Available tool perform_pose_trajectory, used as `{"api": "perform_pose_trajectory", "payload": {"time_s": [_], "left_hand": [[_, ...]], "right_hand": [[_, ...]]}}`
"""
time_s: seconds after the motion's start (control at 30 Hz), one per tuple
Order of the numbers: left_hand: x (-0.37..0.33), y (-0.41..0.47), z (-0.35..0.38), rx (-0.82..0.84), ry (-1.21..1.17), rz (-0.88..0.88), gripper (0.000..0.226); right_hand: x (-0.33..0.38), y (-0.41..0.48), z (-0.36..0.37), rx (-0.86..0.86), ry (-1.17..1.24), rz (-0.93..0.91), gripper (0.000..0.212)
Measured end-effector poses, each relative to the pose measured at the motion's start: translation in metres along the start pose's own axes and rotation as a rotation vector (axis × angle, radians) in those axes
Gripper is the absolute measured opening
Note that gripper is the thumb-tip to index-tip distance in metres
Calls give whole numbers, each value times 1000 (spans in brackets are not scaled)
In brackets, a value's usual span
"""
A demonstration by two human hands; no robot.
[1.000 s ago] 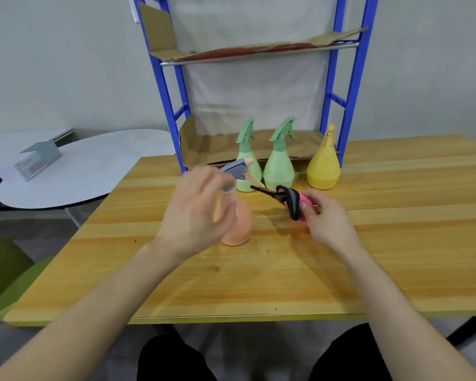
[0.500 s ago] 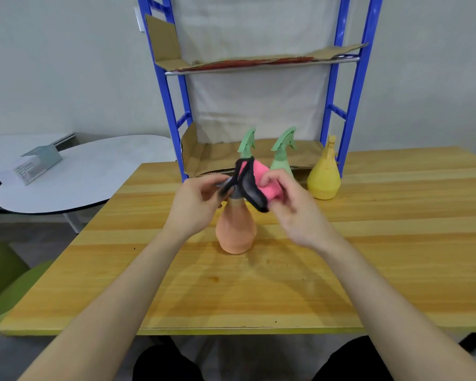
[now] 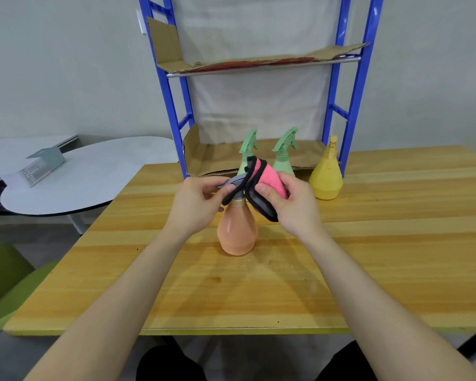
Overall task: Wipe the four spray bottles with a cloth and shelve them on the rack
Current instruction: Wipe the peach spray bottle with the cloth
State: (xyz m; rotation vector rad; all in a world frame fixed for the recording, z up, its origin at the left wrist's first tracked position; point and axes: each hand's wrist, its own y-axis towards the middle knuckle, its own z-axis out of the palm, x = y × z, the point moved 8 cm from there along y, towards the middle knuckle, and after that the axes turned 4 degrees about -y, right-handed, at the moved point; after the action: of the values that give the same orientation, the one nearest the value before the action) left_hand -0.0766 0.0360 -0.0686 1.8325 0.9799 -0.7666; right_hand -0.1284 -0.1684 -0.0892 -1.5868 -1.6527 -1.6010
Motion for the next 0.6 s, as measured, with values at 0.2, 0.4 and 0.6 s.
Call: {"api": "perform_pose_trajectory", "payload": {"time_s": [0.2, 0.4, 0.6], "left_hand": [[2, -5, -3, 11, -8, -40, 13], [1, -8, -4, 2, -7, -31, 20], [7, -10, -9, -20, -19, -61, 15]], "right_hand": [[-27, -22, -7, -78, 208, 63, 27], [-10, -6, 19, 28, 30, -2, 18], [-29, -16, 13, 43, 26, 70, 22]]}}
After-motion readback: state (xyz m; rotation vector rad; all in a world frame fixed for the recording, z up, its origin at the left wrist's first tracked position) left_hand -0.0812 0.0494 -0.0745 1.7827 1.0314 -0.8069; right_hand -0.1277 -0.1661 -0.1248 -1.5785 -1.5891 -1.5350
